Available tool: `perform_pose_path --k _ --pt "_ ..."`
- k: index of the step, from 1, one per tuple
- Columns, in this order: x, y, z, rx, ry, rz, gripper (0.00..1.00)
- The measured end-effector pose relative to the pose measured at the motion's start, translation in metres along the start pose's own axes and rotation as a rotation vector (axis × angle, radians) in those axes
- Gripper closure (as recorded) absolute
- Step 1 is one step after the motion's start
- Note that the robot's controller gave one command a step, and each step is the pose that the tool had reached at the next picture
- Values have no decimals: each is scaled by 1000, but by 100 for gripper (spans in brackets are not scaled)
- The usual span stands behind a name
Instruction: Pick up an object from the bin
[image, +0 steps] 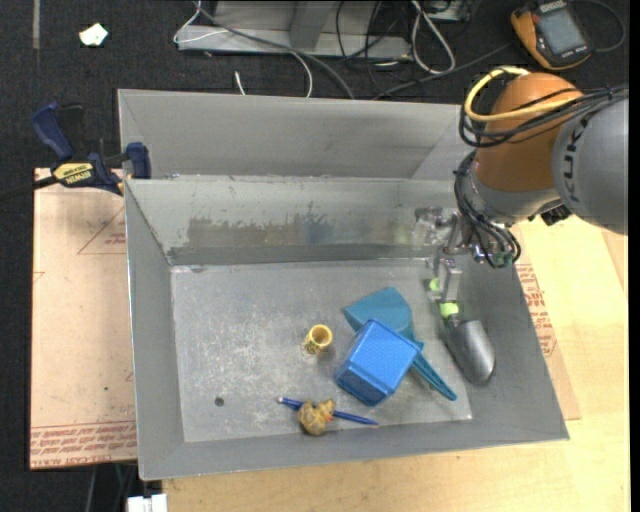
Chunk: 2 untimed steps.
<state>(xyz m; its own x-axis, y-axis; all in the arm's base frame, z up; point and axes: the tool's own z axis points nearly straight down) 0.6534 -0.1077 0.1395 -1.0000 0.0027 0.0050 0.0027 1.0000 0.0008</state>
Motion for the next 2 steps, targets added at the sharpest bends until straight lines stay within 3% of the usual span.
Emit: perform_pose_path --k 1,2 --pt "-2 0 -5 1 -8 -2 0" --pt "6 21 54 -1 -11 102 0"
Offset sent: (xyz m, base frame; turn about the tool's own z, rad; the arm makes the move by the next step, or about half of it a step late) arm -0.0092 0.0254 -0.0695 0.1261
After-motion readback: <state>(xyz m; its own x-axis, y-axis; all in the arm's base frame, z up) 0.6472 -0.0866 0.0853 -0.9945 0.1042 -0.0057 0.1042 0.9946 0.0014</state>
